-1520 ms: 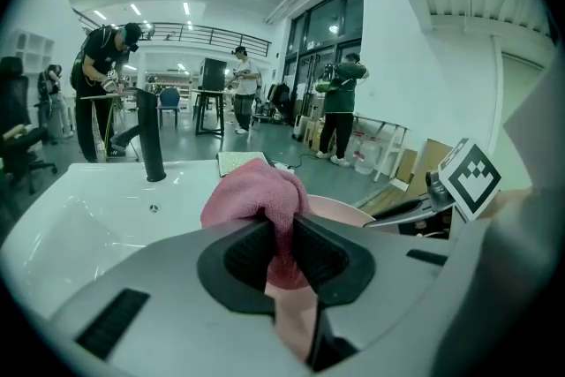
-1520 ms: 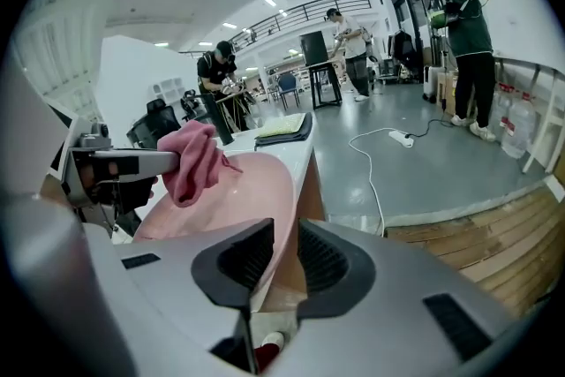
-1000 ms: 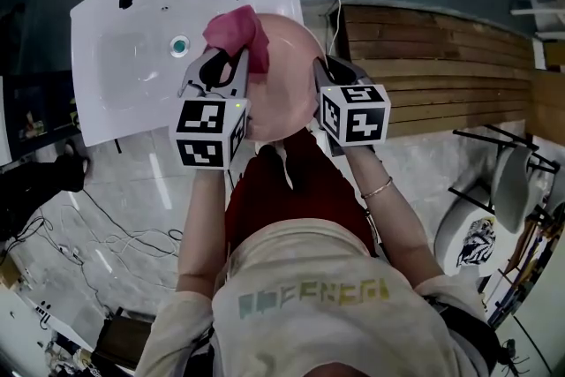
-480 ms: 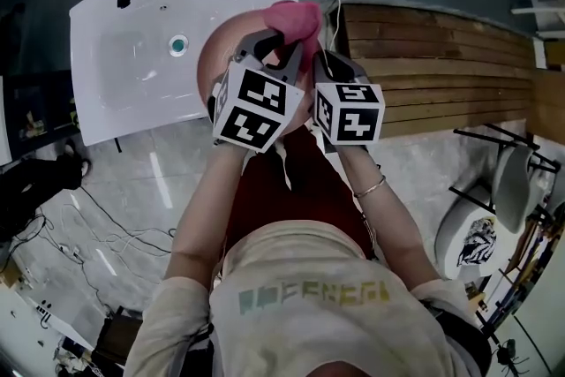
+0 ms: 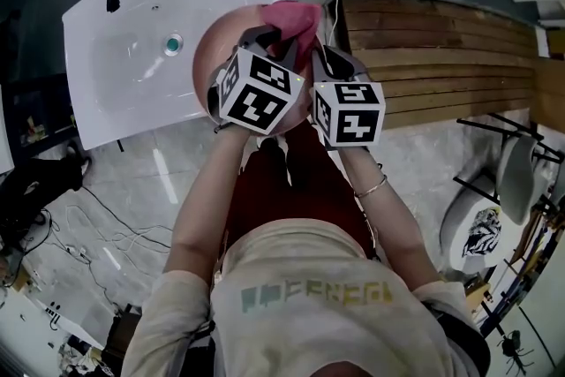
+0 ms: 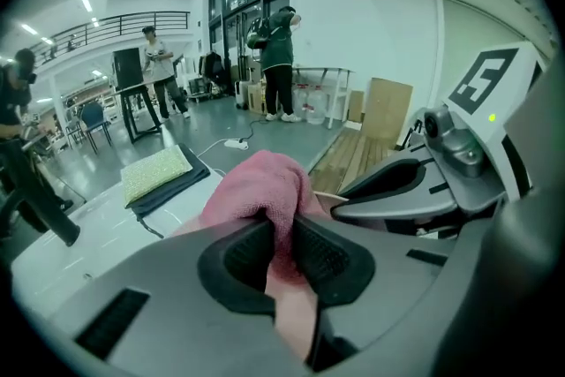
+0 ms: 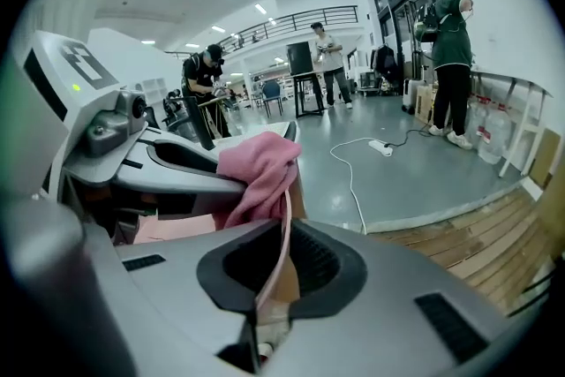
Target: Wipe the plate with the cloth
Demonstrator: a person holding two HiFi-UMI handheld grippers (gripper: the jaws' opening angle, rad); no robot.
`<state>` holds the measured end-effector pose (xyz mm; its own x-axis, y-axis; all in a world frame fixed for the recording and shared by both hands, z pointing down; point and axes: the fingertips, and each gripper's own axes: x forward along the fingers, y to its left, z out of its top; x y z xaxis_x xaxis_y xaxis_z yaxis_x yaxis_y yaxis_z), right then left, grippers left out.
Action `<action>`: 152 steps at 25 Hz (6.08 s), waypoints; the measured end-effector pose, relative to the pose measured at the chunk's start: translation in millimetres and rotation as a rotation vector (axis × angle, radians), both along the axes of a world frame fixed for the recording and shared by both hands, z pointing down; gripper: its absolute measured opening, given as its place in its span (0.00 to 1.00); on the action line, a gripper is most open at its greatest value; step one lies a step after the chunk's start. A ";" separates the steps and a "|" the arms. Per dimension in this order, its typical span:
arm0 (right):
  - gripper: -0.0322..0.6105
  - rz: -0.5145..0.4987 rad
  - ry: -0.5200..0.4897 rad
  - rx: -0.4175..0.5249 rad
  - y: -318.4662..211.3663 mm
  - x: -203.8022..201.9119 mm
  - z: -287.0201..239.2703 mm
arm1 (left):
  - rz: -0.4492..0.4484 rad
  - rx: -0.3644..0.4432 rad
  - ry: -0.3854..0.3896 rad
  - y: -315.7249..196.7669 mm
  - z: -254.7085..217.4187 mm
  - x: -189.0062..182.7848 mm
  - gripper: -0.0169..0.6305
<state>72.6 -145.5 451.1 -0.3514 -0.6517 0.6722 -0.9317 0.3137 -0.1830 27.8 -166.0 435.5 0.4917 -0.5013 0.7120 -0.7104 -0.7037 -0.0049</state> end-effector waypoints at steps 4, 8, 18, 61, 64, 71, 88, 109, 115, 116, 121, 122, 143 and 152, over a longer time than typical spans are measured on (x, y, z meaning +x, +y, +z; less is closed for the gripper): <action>0.14 -0.001 0.014 0.000 0.0 0.5 0.8 | -0.027 -0.021 -0.014 -3.0 4.6 -13.3 0.13; 0.14 -0.004 0.032 0.000 -1.7 -0.7 1.0 | -0.051 -0.033 -0.040 -6.9 5.6 -30.1 0.13; 0.14 -0.007 0.063 0.002 -1.9 -3.7 -1.2 | -0.094 -0.026 -0.168 -3.7 8.2 -80.3 0.13; 0.14 0.000 0.005 -0.007 1.0 -5.7 0.6 | 0.025 -0.098 -0.133 52.0 8.9 -38.9 0.13; 0.14 -0.003 0.012 -0.004 0.5 -7.0 1.7 | -0.005 -0.103 -0.149 54.6 10.5 -56.4 0.13; 0.14 0.011 0.013 -0.006 1.2 -8.1 1.6 | -0.066 -0.091 -0.204 59.1 12.1 -92.7 0.13; 0.14 0.026 -0.002 -0.008 5.3 -11.4 2.8 | -0.284 -0.036 0.054 61.9 -25.7 -129.3 0.13; 0.14 0.022 -0.012 -0.001 0.7 -7.6 0.7 | 0.055 -0.156 -0.022 95.0 3.3 -8.1 0.13; 0.14 0.020 0.009 0.004 1.6 -11.1 2.6 | 0.070 -0.169 -0.038 107.7 6.2 -21.9 0.13; 0.14 0.020 0.013 0.005 1.8 -10.9 2.3 | 0.069 -0.171 -0.040 109.8 5.9 -24.6 0.13; 0.14 0.018 0.035 0.013 2.0 -12.1 2.3 | 0.051 -0.175 -0.055 116.9 6.4 -43.5 0.13; 0.14 0.019 0.039 0.013 1.9 -12.2 2.6 | 0.046 -0.175 -0.060 117.7 6.9 -47.8 0.13; 0.14 0.036 0.073 0.039 1.3 -20.1 -1.2 | -0.135 -0.133 -0.095 101.2 3.6 -145.5 0.13; 0.14 0.039 0.052 0.053 0.7 -20.9 -2.6 | -0.282 -0.001 -0.014 72.4 -20.0 -173.3 0.13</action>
